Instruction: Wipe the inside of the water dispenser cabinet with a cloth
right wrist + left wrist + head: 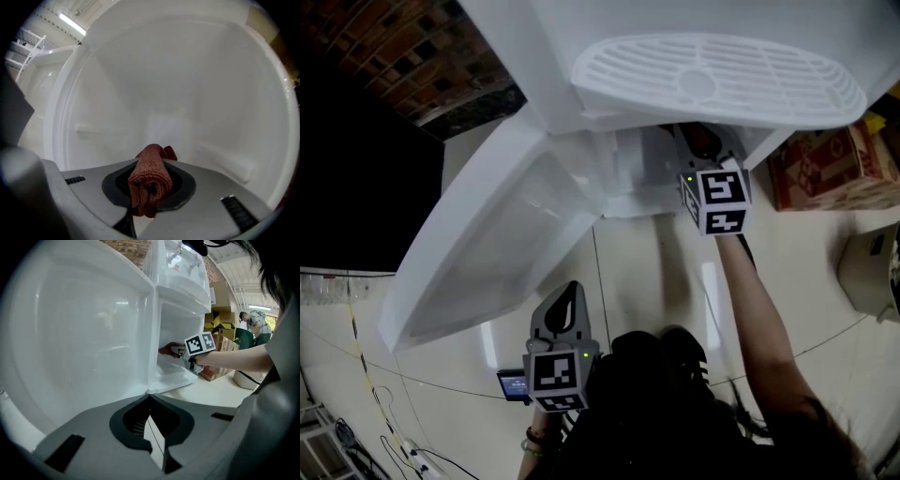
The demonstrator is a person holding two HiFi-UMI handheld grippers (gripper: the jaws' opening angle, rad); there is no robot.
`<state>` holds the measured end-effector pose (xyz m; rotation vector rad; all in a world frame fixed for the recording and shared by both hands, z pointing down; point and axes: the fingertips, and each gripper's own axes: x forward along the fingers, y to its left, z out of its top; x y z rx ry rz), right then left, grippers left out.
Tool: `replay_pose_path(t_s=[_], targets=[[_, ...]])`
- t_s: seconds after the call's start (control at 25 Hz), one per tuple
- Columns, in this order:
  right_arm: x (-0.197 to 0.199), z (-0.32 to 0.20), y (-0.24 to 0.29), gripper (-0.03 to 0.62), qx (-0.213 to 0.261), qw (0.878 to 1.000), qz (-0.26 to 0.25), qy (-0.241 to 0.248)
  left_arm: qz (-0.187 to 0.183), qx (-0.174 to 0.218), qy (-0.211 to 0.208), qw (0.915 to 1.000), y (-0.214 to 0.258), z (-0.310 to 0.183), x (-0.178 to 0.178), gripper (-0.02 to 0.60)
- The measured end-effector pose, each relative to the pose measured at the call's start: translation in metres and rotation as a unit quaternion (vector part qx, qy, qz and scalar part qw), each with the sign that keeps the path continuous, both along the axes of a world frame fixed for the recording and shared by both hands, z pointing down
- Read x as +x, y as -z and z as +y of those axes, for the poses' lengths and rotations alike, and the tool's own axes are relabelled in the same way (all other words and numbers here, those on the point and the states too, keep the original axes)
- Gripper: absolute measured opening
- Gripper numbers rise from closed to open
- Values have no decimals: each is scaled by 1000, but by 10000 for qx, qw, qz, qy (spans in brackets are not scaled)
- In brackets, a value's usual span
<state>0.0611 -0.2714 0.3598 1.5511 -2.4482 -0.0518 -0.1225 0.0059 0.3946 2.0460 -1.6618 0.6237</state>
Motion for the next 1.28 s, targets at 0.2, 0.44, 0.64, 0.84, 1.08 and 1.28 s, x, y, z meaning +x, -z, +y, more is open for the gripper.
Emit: replay_pose_path(t_s=[0.2,0.44,0.64,0.84,1.08,1.28], targets=[[18,5,81,77,889,9942,-489,-366,-16,31,-2,10000,1,0,0,3],[7,2,122,77,1345,9892,-463,-345,-33,67,-27,10000,1,1,-1,3],[2,-8,97,77,1076,9930,-295,-387,28,50,57,10000,4,-1,0,3],[2,-3,33,77,400,9981,164,-438,-6,25,7,10000,1,1,-1,3],[8,10,-37,77,-364,9969,530,-447,-23,33,-7,10000,1,0,0,3],[10,13,-38,77,-484,9970,342,-503,-4,17,4,10000,-1,1,0,3]])
